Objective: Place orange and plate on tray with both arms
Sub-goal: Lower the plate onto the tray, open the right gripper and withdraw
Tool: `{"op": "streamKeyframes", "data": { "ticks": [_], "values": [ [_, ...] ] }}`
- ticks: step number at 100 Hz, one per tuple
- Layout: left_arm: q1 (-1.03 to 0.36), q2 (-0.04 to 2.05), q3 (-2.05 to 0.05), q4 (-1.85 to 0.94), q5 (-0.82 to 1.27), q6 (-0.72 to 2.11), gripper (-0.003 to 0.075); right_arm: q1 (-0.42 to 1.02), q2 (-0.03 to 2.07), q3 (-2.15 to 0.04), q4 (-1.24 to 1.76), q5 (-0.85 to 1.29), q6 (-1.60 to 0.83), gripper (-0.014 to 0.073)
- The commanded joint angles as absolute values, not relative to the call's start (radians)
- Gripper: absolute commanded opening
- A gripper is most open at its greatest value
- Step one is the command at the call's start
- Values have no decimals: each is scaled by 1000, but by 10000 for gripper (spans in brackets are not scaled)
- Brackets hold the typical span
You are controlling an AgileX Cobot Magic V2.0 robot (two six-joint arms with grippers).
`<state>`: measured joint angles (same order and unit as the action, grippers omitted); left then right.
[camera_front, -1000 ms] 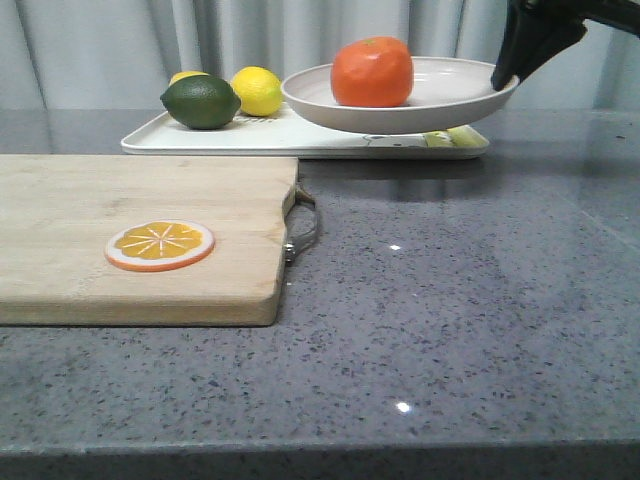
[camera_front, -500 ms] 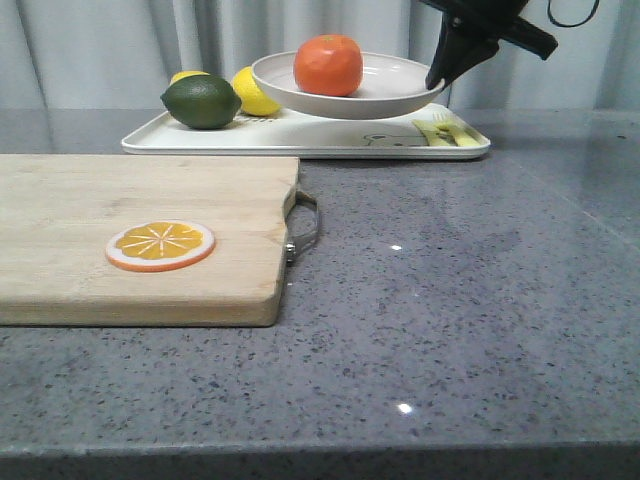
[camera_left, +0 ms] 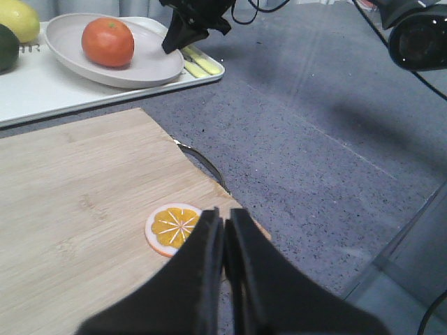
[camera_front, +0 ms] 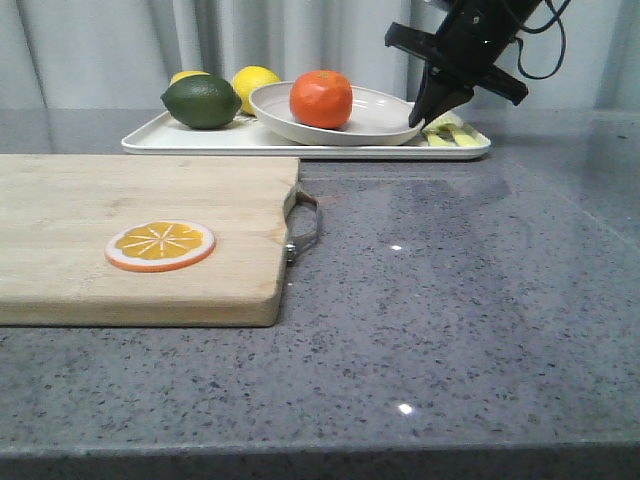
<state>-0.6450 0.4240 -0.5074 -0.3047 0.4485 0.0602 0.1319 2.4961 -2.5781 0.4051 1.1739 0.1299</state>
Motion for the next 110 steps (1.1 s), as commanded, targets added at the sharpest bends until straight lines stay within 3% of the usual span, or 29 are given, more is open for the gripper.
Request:
{"op": "streamKeyframes", "data": {
  "ticks": [1,26,33,46,52,87,94,110],
  "values": [
    [-643,430,-536,-321,359,51,-19,130,2429,-2615,438,1121,125,-49],
    [-643,430,-536,-321,357,51,-19,130,2430,-2615,438,1094,125,-29],
    [-643,430,-536,-321,357,51,-19,130,2430,-2615,438,1099,125,49],
    [-643,430,-536,-321,357,51,-19,130,2428,-2615,439,1111,125,276],
    [-643,430,-536,-321,357,51,-19,130,2425,-2622,442,1129,125,316],
    [-643,430,-536,-321,356,51,-19,125,2419,-2797,392,1302,130,293],
    [-643,430,-536,-321,351,51,-19,125,2418,-2824,360,1340,150,236],
    [-643,430,-536,-321,348,51,-19,124,2381,-2826,357,1340,159,15]
  ]
}}
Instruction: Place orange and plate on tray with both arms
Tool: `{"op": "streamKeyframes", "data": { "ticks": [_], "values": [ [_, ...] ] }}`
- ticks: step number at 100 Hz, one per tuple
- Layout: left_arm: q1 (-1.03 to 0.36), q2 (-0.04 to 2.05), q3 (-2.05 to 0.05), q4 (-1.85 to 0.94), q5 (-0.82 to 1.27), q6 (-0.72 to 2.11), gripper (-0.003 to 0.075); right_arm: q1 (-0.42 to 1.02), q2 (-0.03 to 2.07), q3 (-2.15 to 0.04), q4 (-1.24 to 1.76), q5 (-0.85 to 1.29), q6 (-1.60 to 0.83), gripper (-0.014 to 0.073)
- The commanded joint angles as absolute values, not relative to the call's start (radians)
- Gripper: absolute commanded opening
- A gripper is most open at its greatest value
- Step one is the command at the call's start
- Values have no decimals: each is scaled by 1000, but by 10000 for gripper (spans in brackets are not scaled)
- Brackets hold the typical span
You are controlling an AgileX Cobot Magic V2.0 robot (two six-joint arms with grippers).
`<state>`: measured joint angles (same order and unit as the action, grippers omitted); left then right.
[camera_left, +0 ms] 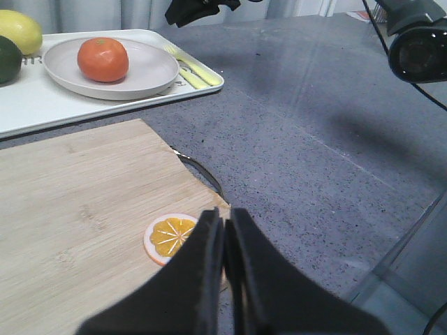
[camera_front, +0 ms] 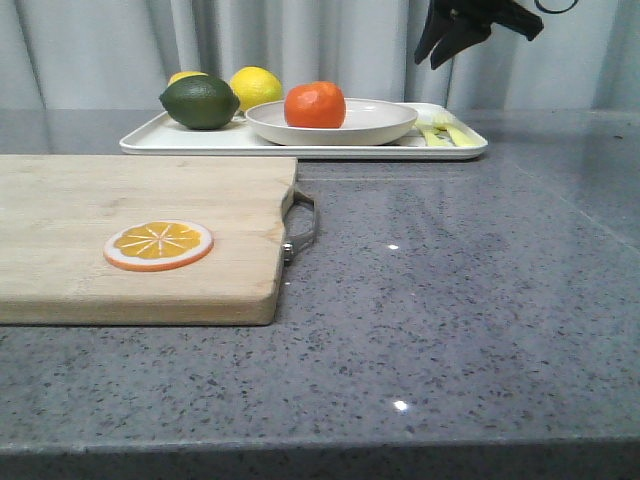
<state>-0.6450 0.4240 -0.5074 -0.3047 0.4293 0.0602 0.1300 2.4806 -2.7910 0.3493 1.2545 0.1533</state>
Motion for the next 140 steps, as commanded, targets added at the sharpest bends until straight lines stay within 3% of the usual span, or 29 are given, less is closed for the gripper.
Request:
{"op": "streamKeyframes", "data": {
  "ticks": [1,7,41,140],
  "values": [
    [-643,430,-536,-321,348,51,-19,124,2377,-2826,357,1340,159,-4],
    [-643,430,-536,-321,348,51,-19,124,2364,-2826,356,1340,159,-75],
    [-643,430,-536,-321,348,51,-19,127,2241,-2777,357,1343,160,-59],
    [-643,430,-536,-321,389,51,-19,127,1585,-1929,229,1250,67,-59]
  ]
}}
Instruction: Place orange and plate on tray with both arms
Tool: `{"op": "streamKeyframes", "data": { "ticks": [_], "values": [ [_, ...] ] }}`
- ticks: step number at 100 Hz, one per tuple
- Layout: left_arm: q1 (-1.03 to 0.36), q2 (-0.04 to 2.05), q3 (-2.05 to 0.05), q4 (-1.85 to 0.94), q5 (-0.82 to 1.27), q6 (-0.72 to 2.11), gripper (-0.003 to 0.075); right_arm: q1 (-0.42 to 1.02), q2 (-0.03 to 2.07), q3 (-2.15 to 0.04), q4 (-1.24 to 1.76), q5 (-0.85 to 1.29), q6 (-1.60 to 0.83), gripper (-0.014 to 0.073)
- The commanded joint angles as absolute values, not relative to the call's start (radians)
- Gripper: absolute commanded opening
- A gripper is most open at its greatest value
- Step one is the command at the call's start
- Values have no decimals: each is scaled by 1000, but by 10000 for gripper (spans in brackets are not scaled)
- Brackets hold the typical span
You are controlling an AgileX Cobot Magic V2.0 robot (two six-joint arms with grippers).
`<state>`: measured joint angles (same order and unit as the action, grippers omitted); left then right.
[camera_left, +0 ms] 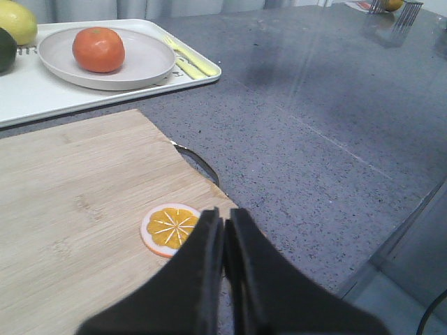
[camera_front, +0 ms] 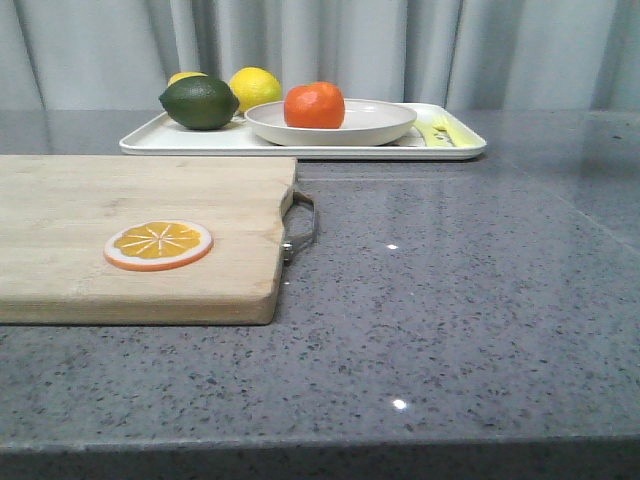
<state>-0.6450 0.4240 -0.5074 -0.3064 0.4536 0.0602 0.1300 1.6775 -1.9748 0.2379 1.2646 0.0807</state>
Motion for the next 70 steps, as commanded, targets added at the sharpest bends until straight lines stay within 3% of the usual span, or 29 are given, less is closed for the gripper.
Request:
{"op": "streamKeyframes", "data": {
  "ticks": [1,70],
  "values": [
    [-643,430,-536,-321,389,51,-19,127,1576,-1922,229,1246,67,-59],
    [-643,427,-536,-321,417,51,-19,127,1119,-1181,203,794,33,-59]
  ]
}}
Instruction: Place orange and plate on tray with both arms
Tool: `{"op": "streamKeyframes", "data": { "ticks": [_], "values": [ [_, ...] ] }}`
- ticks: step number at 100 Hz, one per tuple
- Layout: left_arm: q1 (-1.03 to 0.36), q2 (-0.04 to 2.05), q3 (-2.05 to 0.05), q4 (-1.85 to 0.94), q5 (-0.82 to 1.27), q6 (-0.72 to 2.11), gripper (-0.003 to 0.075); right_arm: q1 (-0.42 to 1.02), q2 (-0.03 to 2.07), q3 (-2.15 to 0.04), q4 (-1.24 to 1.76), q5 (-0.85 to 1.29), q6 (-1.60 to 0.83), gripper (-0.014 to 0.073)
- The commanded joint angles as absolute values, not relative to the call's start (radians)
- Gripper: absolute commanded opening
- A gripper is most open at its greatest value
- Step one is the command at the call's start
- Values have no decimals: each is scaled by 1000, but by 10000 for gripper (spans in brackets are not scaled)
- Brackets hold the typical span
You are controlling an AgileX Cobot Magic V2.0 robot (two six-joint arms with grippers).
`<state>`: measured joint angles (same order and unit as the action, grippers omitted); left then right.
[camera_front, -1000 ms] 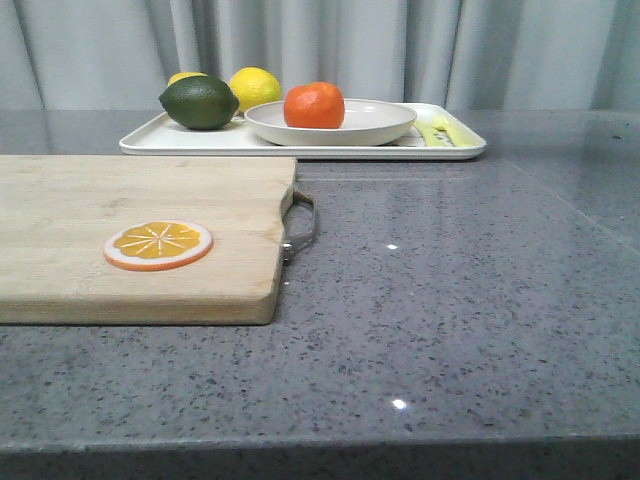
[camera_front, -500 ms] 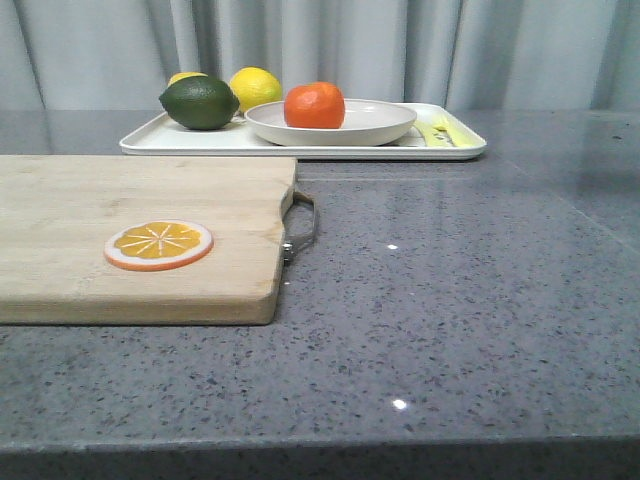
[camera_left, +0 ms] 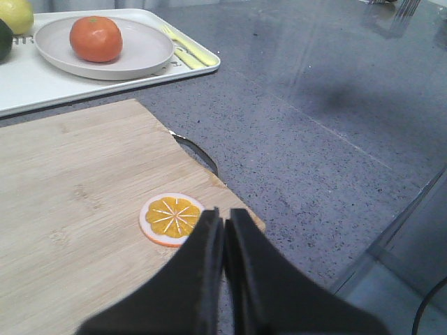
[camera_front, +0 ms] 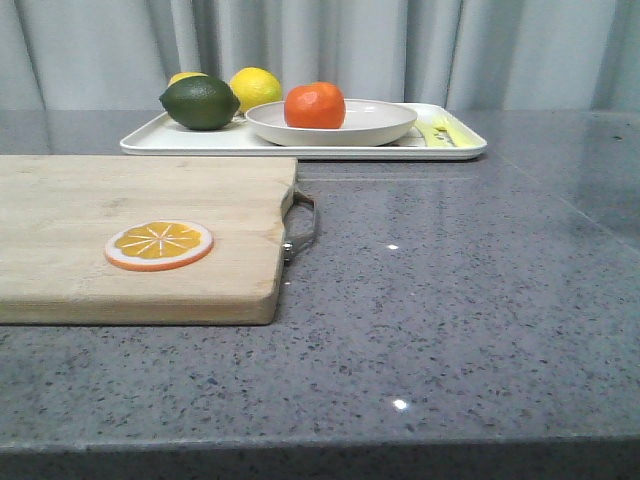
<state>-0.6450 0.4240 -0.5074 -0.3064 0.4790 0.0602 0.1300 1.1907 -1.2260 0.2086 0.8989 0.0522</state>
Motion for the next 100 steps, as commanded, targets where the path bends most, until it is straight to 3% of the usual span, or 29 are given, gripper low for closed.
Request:
{"op": "streamKeyframes", "data": {
  "ticks": [1,44,100],
  "values": [
    [-643,428,-536,-321,418,51,-19,127,1110,-1174,201,790,30,-59],
    [-643,333,-536,-321,460,51,-19,127,802,-824,173,660,0,-59],
    [-643,162,-532,-319,568,51,-19,127,399,-528,173,619,0,-59]
  ]
}}
